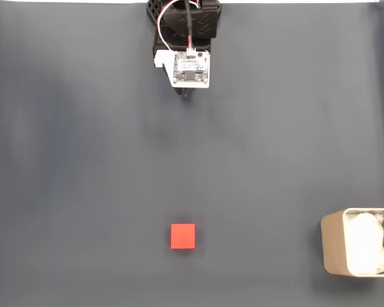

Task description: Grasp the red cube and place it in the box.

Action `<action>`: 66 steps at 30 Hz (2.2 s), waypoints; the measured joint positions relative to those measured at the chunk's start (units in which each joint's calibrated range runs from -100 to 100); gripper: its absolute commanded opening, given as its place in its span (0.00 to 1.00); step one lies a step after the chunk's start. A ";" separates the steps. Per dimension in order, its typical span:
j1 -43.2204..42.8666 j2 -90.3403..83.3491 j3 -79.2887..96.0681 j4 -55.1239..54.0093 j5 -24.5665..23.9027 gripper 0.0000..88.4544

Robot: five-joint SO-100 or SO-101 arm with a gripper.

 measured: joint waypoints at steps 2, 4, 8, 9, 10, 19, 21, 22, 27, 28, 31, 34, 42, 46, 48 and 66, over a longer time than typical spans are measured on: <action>0.00 0.00 0.00 0.00 0.00 0.01; 0.00 0.00 0.00 0.00 0.00 0.01; 0.00 0.00 0.00 0.00 0.00 0.01; 0.00 0.00 0.00 0.00 0.00 0.01; 0.00 0.00 0.00 0.00 0.00 0.01; 0.00 0.00 0.00 0.00 0.00 0.01; 0.00 0.00 0.00 0.00 0.00 0.01; 0.00 0.00 0.00 0.00 0.00 0.01; 0.00 0.00 0.00 0.00 0.00 0.01; 0.00 0.00 0.00 0.00 0.00 0.01; 0.00 0.00 0.00 0.00 0.00 0.01; 0.00 0.00 0.00 0.00 0.00 0.00; 0.00 0.00 0.00 0.00 0.00 0.00; 0.00 0.00 0.00 -0.08 0.00 0.00; 0.00 0.00 0.00 -0.80 -0.05 0.00; 0.59 1.39 0.00 -21.56 0.83 0.00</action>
